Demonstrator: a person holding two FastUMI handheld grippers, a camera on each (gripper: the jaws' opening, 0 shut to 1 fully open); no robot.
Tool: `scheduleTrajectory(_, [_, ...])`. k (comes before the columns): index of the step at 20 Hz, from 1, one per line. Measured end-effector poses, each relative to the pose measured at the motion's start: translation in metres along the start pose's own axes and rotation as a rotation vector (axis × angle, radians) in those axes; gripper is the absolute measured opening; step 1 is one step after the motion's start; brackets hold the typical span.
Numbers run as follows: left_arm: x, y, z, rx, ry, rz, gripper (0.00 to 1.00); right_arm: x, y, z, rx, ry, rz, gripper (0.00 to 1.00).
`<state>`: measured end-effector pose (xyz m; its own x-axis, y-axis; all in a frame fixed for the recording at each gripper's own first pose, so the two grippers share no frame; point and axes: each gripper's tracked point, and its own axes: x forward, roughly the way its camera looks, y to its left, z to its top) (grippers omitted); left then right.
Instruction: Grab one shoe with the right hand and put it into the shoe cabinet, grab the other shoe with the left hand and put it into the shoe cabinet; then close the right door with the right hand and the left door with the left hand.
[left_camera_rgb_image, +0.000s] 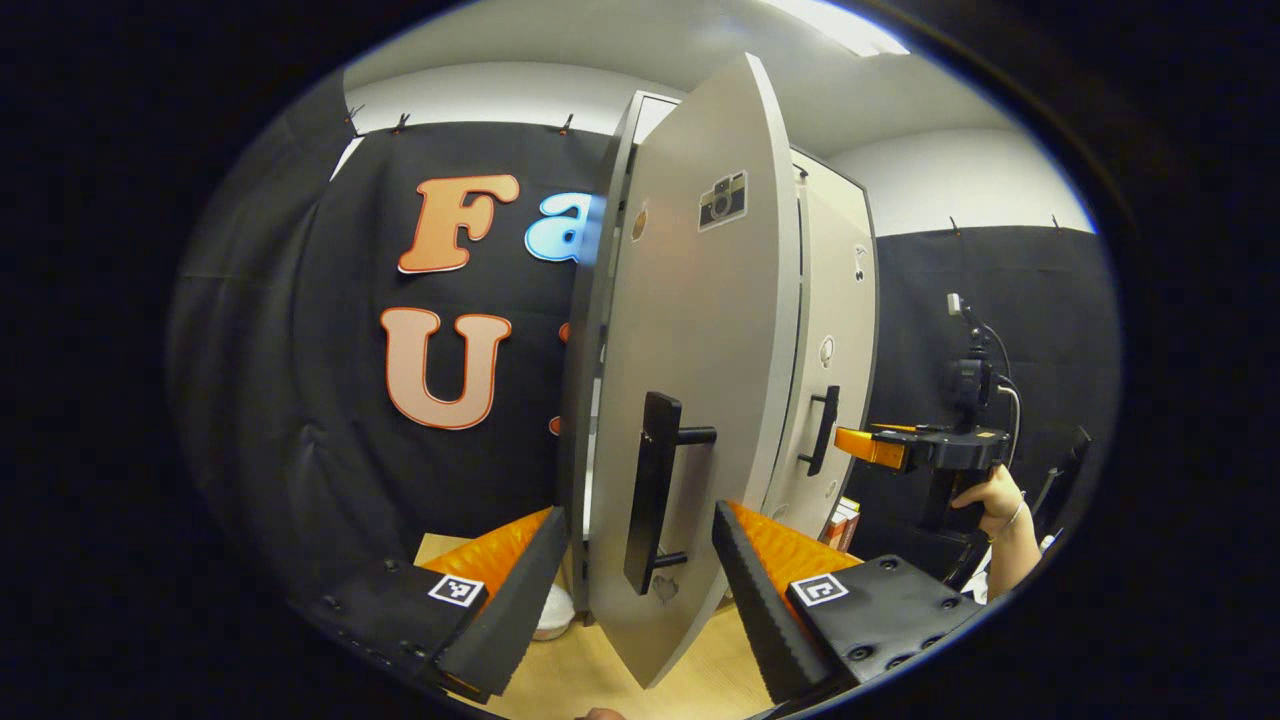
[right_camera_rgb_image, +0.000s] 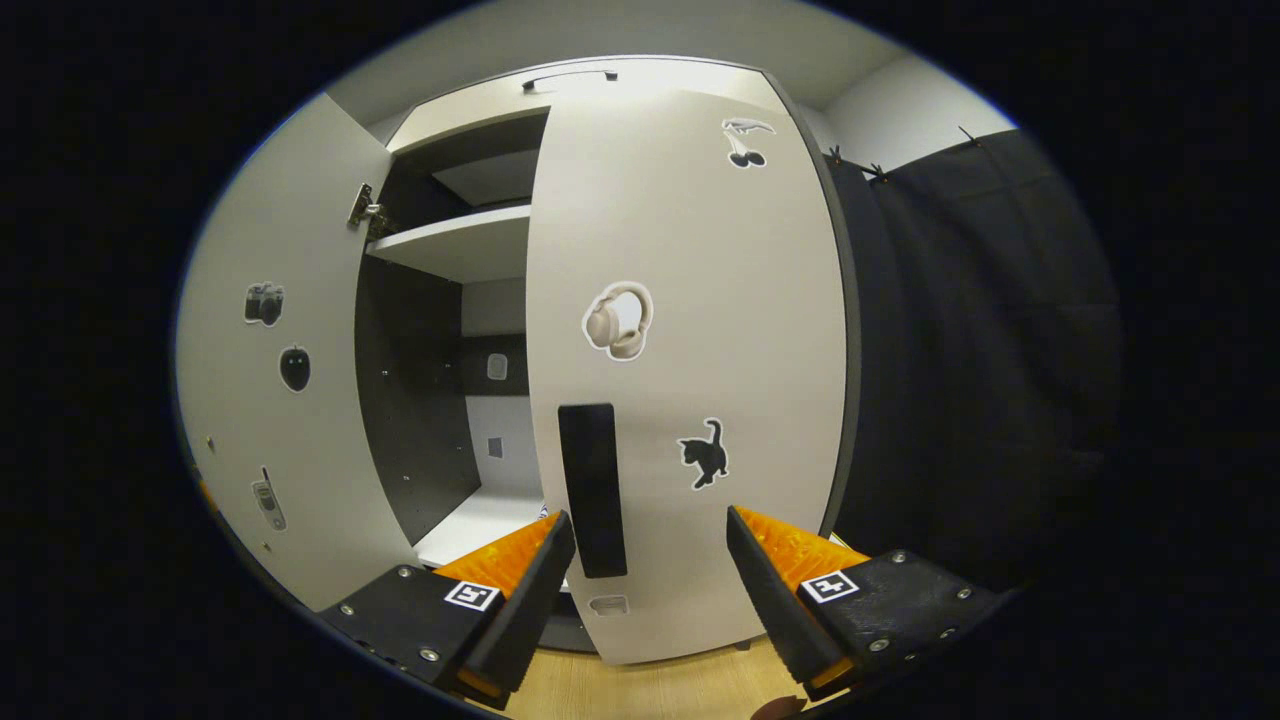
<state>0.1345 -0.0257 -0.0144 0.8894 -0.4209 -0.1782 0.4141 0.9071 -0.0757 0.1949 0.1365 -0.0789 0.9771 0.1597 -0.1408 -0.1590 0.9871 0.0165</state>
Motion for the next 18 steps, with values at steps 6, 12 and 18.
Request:
scheduleTrajectory(6, [0.017, -0.032, -0.004, -0.027, 0.008, -0.046, 0.96, -0.037, -0.026, 0.023, -0.013, -0.058, -0.015, 0.94])
scheduleTrajectory(12, [0.043, -0.063, -0.008, -0.017, 0.0, -0.052, 0.96, -0.061, -0.07, 0.029, -0.014, -0.084, -0.078, 0.94])
scheduleTrajectory(18, [0.085, -0.089, -0.02, -0.038, 0.003, -0.029, 0.97, -0.077, -0.11, 0.023, 0.008, -0.076, -0.132, 0.94])
